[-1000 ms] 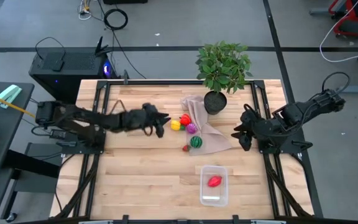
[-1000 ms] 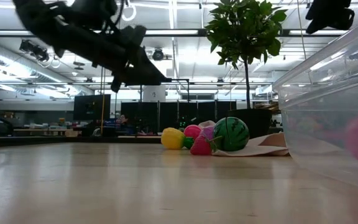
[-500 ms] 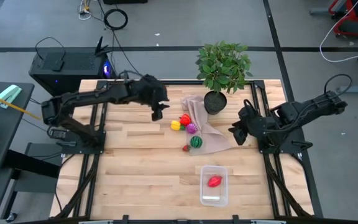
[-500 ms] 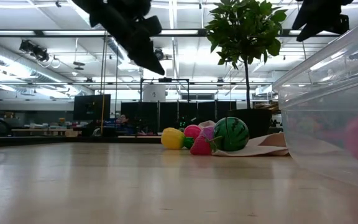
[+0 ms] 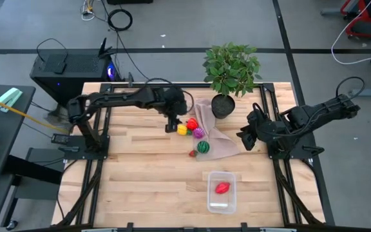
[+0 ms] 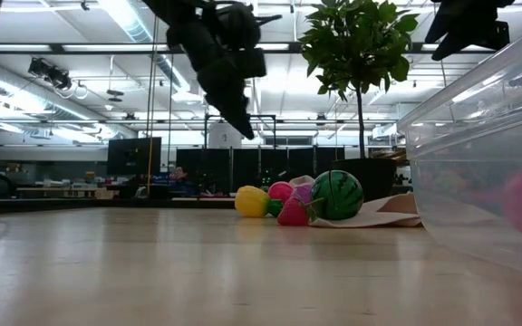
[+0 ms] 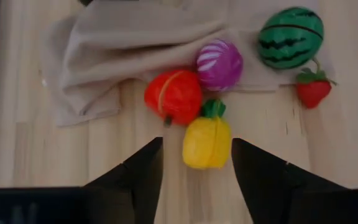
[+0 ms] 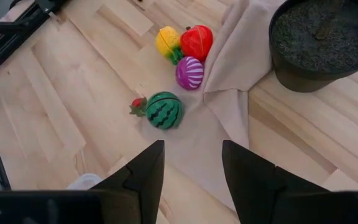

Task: Pick and placing Produce into tupperware
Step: Put the yellow pineapple into the transparent bin

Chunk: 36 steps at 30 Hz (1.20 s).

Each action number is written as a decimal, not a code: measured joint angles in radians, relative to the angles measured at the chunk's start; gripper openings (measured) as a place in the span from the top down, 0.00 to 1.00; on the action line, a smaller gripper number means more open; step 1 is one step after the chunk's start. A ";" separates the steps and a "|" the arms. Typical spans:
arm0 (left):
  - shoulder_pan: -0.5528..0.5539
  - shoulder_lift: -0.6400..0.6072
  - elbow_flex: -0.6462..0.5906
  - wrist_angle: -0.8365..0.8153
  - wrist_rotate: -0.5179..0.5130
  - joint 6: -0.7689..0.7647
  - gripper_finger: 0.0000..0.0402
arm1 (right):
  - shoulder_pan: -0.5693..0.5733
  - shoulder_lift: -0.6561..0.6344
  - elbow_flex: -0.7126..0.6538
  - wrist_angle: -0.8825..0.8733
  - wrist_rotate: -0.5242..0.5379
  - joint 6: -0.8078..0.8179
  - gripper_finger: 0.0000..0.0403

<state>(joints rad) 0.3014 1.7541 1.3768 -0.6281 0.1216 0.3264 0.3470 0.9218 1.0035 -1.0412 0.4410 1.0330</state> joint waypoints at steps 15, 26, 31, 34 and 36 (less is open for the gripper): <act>-0.072 0.144 0.057 -0.081 -0.145 0.018 0.16 | 0.000 -0.001 0.000 -0.006 -0.014 -0.043 0.58; -0.119 0.189 0.057 -0.096 -0.155 0.013 0.03 | 0.000 -0.001 0.000 -0.005 -0.046 -0.068 0.58; -0.123 0.215 0.056 -0.093 -0.160 -0.002 0.01 | 0.000 0.000 0.000 -0.005 -0.050 -0.068 0.58; -0.122 0.230 0.056 -0.069 -0.177 -0.003 0.01 | 0.000 0.000 0.000 -0.003 -0.050 -0.068 0.58; -0.122 0.238 0.056 -0.052 -0.184 -0.005 0.01 | 0.000 -0.001 0.000 -0.003 -0.050 -0.066 0.58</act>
<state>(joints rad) 0.1791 1.9917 1.4330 -0.6804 -0.0628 0.3214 0.3470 0.9211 1.0035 -1.0438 0.3912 0.9671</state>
